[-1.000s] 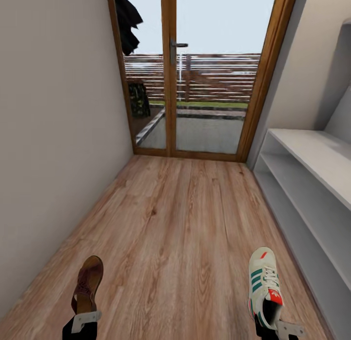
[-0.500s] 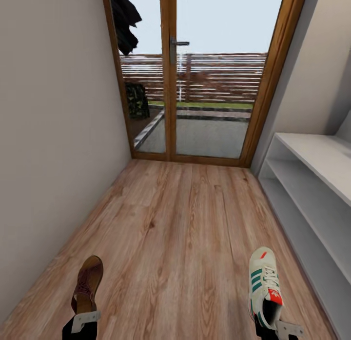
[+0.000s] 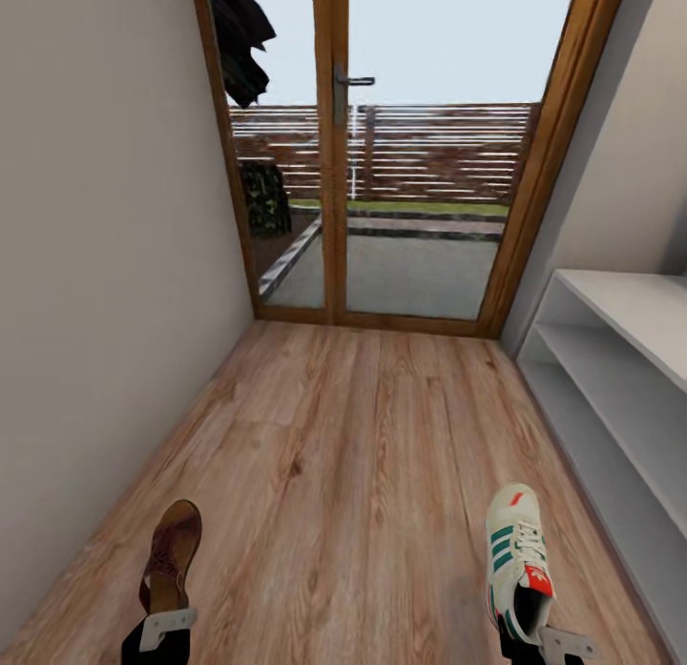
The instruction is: Pick up the two gym shoes and the two sandals from the corridor floor and place them onto the hallstand (shoe rack) in the corridor, making sure they are on the rack and not on the floor. Arrange them so the two gym shoes are next to each other and the two sandals are next to each other.
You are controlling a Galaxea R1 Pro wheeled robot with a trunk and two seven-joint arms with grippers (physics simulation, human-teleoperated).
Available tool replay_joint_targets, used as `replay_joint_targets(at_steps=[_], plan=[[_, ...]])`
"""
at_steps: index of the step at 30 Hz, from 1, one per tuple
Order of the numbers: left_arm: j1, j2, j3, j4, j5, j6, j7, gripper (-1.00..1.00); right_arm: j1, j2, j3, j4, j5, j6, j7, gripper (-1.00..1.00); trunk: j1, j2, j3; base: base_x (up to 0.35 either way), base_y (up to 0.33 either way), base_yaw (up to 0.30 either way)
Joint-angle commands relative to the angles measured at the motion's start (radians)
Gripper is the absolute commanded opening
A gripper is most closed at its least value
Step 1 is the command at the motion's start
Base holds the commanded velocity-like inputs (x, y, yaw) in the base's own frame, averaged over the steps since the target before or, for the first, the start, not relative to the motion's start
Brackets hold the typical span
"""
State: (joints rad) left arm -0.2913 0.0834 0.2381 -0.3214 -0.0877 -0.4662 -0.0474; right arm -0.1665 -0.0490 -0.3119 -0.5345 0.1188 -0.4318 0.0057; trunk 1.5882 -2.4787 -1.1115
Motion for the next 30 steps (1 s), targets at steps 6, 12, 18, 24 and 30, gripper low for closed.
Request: replay_joint_targets(at_steps=[6, 12, 18, 24, 30], plan=[[-0.001, -0.001, 0.009, 0.001, -0.011, -0.003, -0.005, -1.0, -0.001, 0.001, -0.006, 0.001, 0.01, -0.003, 0.002, -1.0, 0.0, 0.0, -0.001, 0.291, 0.189, -0.162], [-0.001, -0.001, 0.009, 0.001, -0.011, -0.003, -0.005, -1.0, -0.001, 0.001, -0.006, 0.0, 0.01, -0.003, 0.002, -1.0, 0.0, 0.0, -0.001, 0.283, 0.209, -0.254], [0.0, -0.001, 0.009, 0.001, -0.012, -0.003, -0.005, -1.0, -0.001, 0.001, -0.005, 0.001, 0.01, -0.003, 0.002, -1.0, 0.0, 0.0, -0.001, 0.282, 0.212, -0.262], [-0.001, -0.001, 0.009, 0.01, -0.014, -0.003, -0.005, -1.0, -0.001, 0.001, -0.005, 0.001, 0.01, -0.003, 0.002, -1.0, 0.0, 0.0, -0.001, 0.295, 0.187, -0.262], [-0.001, -0.001, 0.009, 0.013, -0.013, -0.003, -0.005, -1.0, -0.001, 0.001, -0.006, 0.001, 0.01, -0.003, 0.001, -1.0, 0.0, 0.0, -0.001, 0.306, 0.179, -0.262]])
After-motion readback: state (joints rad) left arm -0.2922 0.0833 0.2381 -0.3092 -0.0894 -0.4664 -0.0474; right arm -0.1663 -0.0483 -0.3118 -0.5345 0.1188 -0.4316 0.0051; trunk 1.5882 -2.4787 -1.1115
